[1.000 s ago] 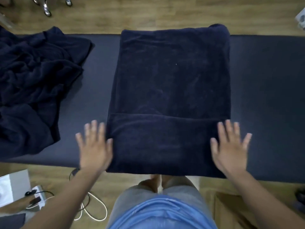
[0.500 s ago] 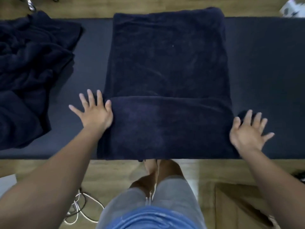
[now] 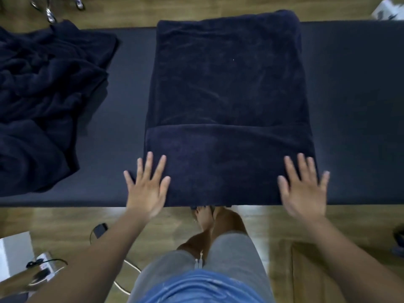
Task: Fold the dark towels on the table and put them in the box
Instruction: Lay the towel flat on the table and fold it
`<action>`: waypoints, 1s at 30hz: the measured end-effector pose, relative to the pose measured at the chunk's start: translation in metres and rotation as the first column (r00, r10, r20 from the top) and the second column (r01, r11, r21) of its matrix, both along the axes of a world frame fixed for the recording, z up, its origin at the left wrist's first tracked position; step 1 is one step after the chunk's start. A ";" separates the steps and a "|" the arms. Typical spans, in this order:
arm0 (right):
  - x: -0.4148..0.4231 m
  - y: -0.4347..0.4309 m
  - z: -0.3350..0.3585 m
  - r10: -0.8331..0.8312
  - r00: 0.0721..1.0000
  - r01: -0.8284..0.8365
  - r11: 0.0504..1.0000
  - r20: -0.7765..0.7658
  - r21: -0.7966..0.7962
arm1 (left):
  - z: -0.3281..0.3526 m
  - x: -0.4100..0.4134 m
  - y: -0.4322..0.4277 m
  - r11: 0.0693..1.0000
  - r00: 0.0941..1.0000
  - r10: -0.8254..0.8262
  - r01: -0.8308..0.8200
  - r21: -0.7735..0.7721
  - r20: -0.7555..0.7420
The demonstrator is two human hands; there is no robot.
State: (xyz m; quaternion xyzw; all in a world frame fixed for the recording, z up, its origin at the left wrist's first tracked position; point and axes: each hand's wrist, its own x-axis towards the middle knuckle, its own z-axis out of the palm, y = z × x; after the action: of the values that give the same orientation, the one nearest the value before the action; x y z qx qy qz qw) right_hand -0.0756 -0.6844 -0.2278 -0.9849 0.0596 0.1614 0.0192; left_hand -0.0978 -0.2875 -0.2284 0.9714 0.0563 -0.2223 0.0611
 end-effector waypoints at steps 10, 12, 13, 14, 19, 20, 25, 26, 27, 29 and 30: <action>-0.048 -0.040 0.026 0.254 0.967 -0.254 0.967 0.026 0.015 | 0.025 -0.028 0.004 0.947 0.920 -0.307 0.320 -0.016 0.242; -0.047 -0.034 0.020 0.310 0.950 -0.307 0.948 0.025 -0.083 | 0.018 -0.037 0.007 0.880 0.870 -0.474 0.474 0.036 0.133; -0.041 -0.031 0.017 0.288 0.958 -0.284 0.952 0.014 -0.112 | 0.016 -0.036 0.009 0.878 0.872 -0.478 0.477 0.035 0.110; -0.034 -0.029 0.014 0.263 0.965 -0.260 0.957 0.011 -0.129 | 0.014 -0.033 0.013 0.886 0.878 -0.462 0.462 0.030 0.125; -0.008 -0.035 0.024 0.240 0.969 -0.235 0.968 0.064 -0.086 | 0.023 -0.010 0.026 0.925 0.906 -0.294 0.350 -0.146 0.303; -0.007 -0.037 0.030 0.225 0.972 -0.220 0.973 0.073 -0.064 | 0.025 -0.009 0.027 0.933 0.924 -0.243 0.307 -0.190 0.296; -0.039 -0.051 0.064 0.264 0.957 -0.257 0.964 -0.124 0.065 | 0.047 -0.041 0.032 0.846 0.921 -0.310 0.380 -0.374 0.236; -0.047 -0.054 0.075 0.254 0.956 -0.243 0.966 -0.147 0.093 | 0.057 -0.047 0.035 0.825 0.944 -0.273 0.328 -0.459 0.185; -0.053 -0.054 0.088 0.198 0.972 -0.181 0.974 -0.123 0.136 | 0.069 -0.048 0.037 0.808 0.975 -0.188 0.224 -0.545 0.122; -0.052 -0.054 0.113 -0.013 0.999 0.026 0.955 -0.046 0.294 | 0.095 -0.039 0.038 0.685 0.998 0.056 -0.017 -0.728 0.030; -0.041 -0.054 0.121 -0.124 0.992 0.113 0.908 0.002 0.403 | 0.105 -0.028 0.035 0.575 0.987 0.161 -0.082 -0.814 0.014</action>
State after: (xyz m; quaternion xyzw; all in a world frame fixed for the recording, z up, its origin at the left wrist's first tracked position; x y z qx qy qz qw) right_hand -0.1165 -0.7381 -0.1064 -0.9567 0.0844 0.1552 0.2315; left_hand -0.1253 -0.2524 -0.1230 0.8389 0.0124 -0.1763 0.5149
